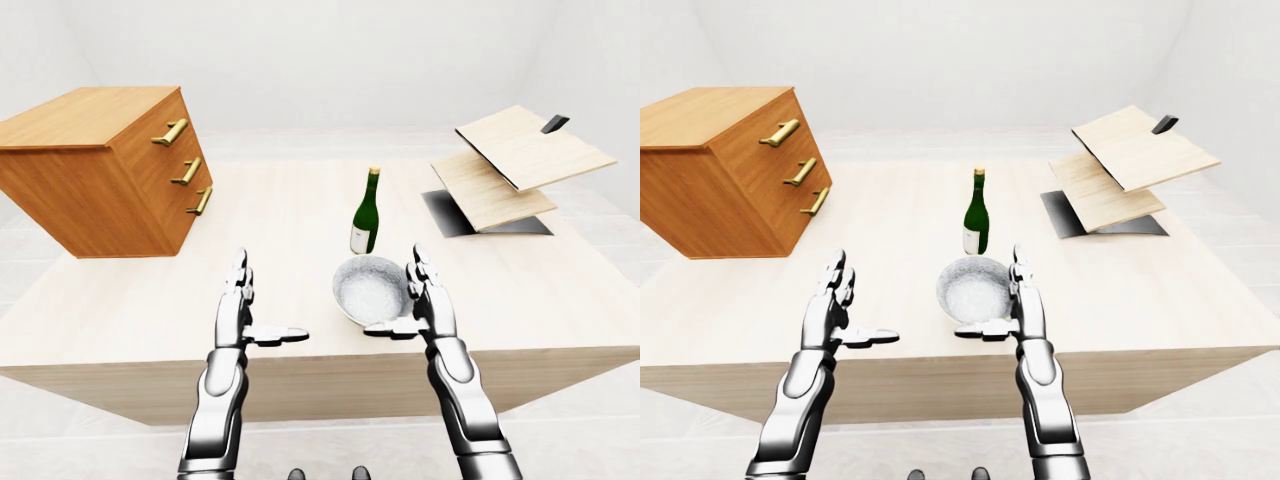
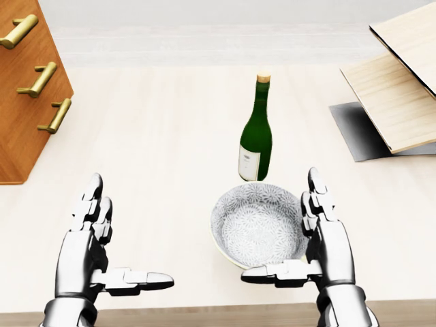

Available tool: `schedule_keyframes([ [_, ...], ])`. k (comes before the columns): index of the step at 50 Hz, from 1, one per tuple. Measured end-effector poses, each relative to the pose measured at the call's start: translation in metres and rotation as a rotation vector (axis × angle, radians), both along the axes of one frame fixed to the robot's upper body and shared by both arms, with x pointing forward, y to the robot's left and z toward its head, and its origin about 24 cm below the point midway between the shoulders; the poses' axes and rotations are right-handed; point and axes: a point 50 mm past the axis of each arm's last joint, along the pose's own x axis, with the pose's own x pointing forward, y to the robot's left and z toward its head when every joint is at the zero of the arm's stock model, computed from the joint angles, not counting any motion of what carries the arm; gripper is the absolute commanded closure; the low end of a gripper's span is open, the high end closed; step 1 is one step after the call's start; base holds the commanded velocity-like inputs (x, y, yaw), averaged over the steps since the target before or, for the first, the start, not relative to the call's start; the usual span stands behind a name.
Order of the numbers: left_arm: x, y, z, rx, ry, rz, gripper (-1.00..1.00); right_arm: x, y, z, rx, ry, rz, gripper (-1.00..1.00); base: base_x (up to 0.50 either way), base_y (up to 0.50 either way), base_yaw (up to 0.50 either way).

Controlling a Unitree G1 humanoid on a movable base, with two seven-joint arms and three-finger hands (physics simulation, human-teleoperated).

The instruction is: Put the wine bottle on the wine rack.

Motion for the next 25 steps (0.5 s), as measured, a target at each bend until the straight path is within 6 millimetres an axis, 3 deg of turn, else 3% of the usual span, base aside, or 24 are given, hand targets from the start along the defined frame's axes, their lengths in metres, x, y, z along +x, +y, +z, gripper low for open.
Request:
schedule_keyframes([
  [14,-0.021,0.007,0.020,-0.016,-0.049,0.011,-1.00,-0.012,-0.009,0.014,0.002,-0.023,-0.027,-1.00,0.00,0.00,0.00],
  [25,-0.036,0.014,0.050,-0.007,-0.173,0.022,-1.00,-0.023,-0.014,0.045,-0.010,-0.159,-0.037,-1.00,0.00,0.00,0.00],
])
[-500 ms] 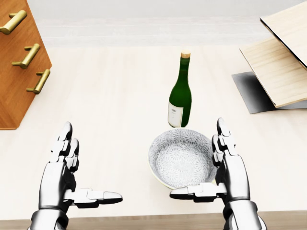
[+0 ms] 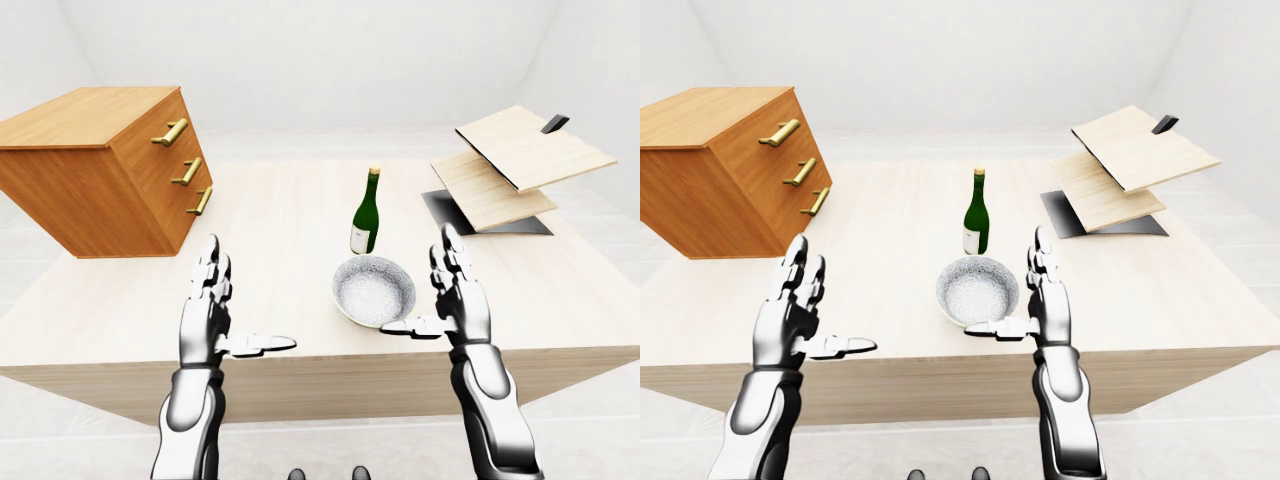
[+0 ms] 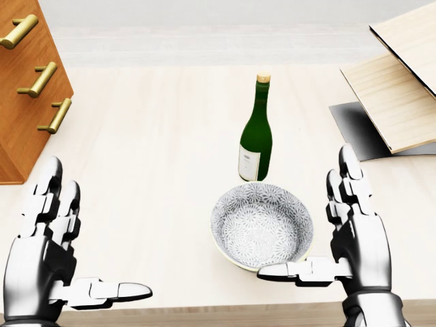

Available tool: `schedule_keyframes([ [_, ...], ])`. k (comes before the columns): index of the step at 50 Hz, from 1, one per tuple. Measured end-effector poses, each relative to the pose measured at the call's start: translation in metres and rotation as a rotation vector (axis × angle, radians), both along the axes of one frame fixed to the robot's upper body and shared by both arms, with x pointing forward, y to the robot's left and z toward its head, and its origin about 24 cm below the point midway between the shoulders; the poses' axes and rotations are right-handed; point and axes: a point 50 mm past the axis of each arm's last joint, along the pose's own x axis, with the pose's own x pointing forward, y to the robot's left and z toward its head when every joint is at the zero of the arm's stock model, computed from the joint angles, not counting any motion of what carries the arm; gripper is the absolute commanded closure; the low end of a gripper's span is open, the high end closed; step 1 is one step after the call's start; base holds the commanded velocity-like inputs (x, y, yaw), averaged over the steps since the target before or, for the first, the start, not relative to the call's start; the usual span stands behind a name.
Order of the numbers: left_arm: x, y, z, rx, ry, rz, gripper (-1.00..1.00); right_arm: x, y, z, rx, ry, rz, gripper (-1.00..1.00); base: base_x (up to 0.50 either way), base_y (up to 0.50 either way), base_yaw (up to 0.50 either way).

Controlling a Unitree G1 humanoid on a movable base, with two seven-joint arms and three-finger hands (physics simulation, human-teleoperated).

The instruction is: Put the wine bottle on the wine rack.

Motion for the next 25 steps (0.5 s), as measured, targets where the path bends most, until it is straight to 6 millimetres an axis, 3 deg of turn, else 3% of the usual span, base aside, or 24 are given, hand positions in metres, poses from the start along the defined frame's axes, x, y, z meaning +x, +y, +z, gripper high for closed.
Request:
schedule_keyframes([
  [14,-0.013,0.002,0.019,0.006,-0.078,-0.009,-1.00,-0.010,-0.003,0.021,-0.018,-0.088,0.002,-1.00,0.00,0.00,0.02],
  [25,-0.014,0.003,0.020,0.012,-0.083,-0.007,-1.00,-0.012,-0.003,0.021,-0.016,-0.092,0.005,-1.00,0.00,0.00,0.50],
])
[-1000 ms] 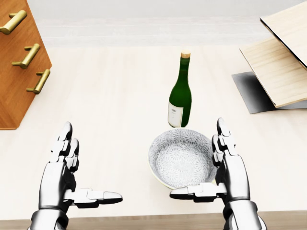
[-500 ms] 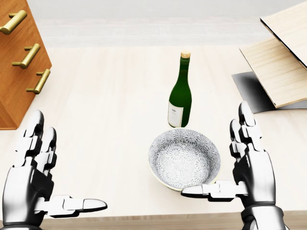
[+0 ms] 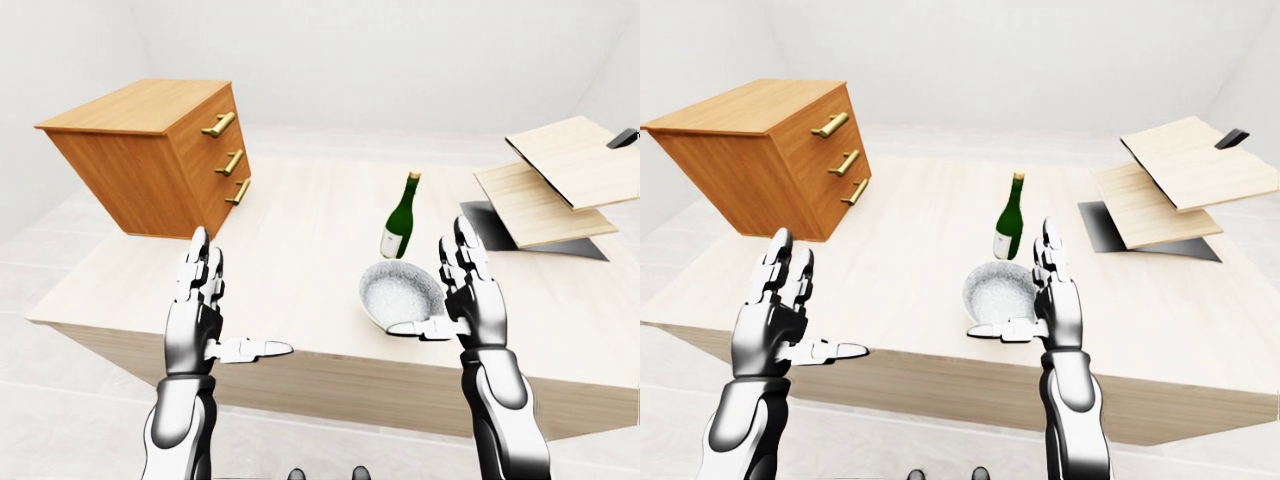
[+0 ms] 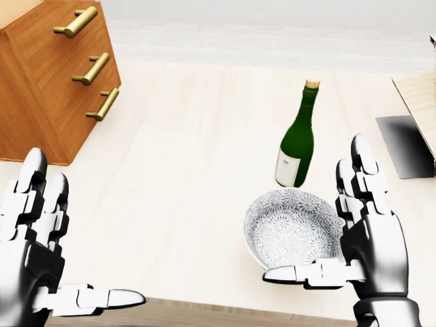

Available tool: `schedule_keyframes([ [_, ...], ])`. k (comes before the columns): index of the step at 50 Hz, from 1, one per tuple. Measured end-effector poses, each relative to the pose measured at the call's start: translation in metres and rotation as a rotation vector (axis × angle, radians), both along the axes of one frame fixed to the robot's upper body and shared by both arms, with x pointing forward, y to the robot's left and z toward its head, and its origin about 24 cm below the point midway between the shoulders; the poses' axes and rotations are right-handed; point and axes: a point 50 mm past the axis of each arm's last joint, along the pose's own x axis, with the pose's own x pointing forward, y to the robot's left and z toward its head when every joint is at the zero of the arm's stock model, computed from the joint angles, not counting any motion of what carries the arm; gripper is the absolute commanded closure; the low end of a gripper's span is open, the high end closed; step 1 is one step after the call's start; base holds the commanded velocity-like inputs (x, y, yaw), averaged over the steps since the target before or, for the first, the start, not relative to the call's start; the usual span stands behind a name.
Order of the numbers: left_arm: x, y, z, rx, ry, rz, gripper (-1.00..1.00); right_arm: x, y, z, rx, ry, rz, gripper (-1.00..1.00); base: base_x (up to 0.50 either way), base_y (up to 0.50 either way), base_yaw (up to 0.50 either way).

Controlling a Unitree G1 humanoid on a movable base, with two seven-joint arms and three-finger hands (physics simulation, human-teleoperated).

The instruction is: Put the wine bottle on the wine rack.

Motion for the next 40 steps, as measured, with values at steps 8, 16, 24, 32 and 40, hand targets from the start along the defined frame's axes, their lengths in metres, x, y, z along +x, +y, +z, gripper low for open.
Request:
schedule_keyframes([
  [8,-0.0006,-0.0010,0.0017,0.006,-0.007,-0.002,-1.00,-0.0009,-0.0013,-0.0011,-0.003,0.005,-0.009,-1.00,0.00,0.00,0.50],
  [16,-0.0014,-0.0031,0.0030,0.016,-0.011,-0.011,-1.00,-0.0017,-0.0016,-0.0013,-0.008,0.006,-0.014,-1.00,0.00,0.00,0.50],
  [24,-0.0018,-0.0046,0.0017,0.024,-0.005,-0.019,-1.00,-0.0024,-0.0001,0.0007,0.004,-0.003,0.000,-1.00,0.00,0.00,0.33],
  [32,-0.0010,-0.0030,-0.0013,0.028,0.009,-0.018,-1.00,-0.0015,0.0009,-0.0029,0.010,0.012,0.003,-1.00,0.11,-0.25,0.00],
  [40,-0.0001,-0.0024,-0.0044,0.027,0.023,-0.015,-1.00,-0.0005,0.0014,-0.0085,0.003,0.038,0.009,-1.00,0.20,-0.46,0.00],
])
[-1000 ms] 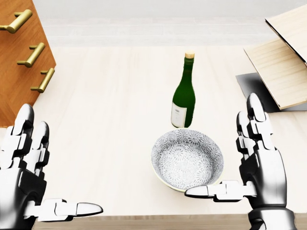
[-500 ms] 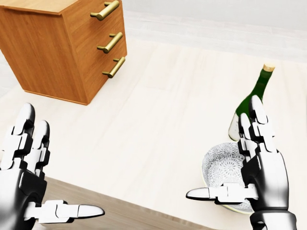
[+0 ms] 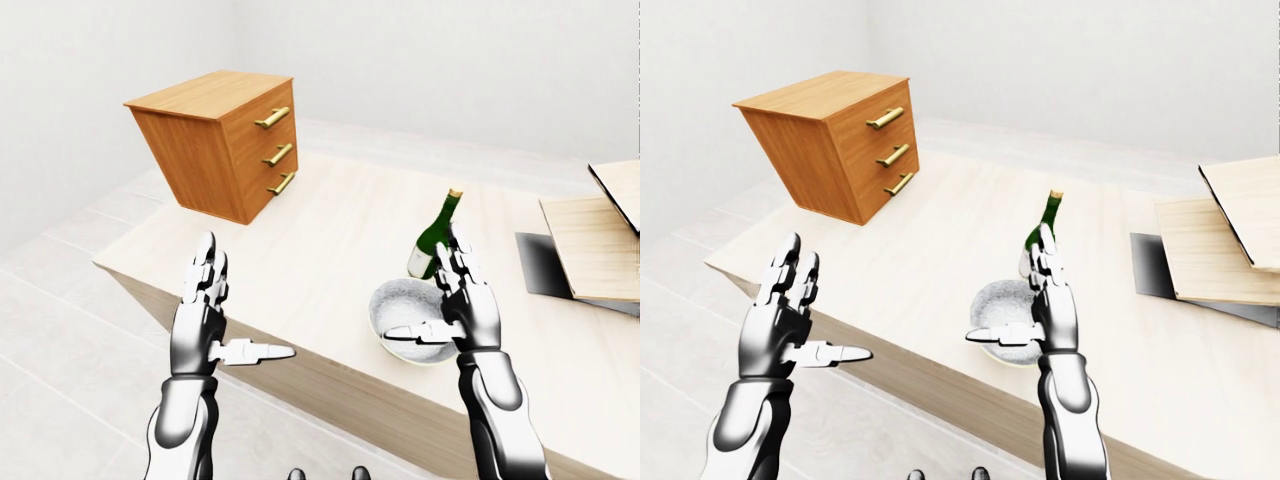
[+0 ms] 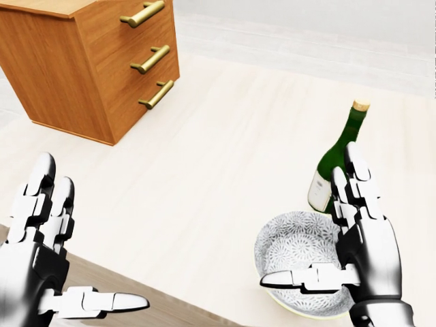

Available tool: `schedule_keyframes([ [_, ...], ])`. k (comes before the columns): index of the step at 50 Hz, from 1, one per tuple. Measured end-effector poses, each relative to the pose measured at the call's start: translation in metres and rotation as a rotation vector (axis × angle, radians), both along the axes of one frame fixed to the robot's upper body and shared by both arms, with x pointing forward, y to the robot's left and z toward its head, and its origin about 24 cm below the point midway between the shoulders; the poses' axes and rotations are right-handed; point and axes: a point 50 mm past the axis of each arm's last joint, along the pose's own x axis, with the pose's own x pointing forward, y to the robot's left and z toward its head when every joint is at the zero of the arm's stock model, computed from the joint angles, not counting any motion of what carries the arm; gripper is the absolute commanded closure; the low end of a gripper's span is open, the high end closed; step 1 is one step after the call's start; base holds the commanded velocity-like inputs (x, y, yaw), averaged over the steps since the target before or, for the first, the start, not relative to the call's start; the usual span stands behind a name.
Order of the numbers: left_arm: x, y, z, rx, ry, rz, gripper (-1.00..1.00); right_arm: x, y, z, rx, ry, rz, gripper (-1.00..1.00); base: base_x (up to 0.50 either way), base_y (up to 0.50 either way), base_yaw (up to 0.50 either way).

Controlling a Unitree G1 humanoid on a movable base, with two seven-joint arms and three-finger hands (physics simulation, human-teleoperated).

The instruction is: Put the wine bottle on the wine rack.

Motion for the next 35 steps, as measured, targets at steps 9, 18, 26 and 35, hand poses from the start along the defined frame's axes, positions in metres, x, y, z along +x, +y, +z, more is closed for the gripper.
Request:
schedule_keyframes([
  [9,0.003,0.002,-0.005,-0.003,0.022,0.011,-1.00,0.003,0.000,-0.008,-0.003,0.034,0.001,-1.00,0.20,-0.46,0.00],
  [18,0.004,0.005,-0.006,-0.006,0.025,0.021,-1.00,0.006,0.001,-0.013,0.000,0.058,0.004,-1.00,0.20,-0.46,0.00],
  [26,0.003,0.006,-0.005,-0.007,0.020,0.024,-1.00,0.008,0.003,-0.014,0.006,0.060,0.009,-1.00,0.16,-0.37,0.00],
  [35,0.002,0.007,-0.005,-0.011,0.019,0.029,-1.00,0.008,0.004,-0.012,0.011,0.052,0.021,-1.00,0.00,0.00,0.00],
])
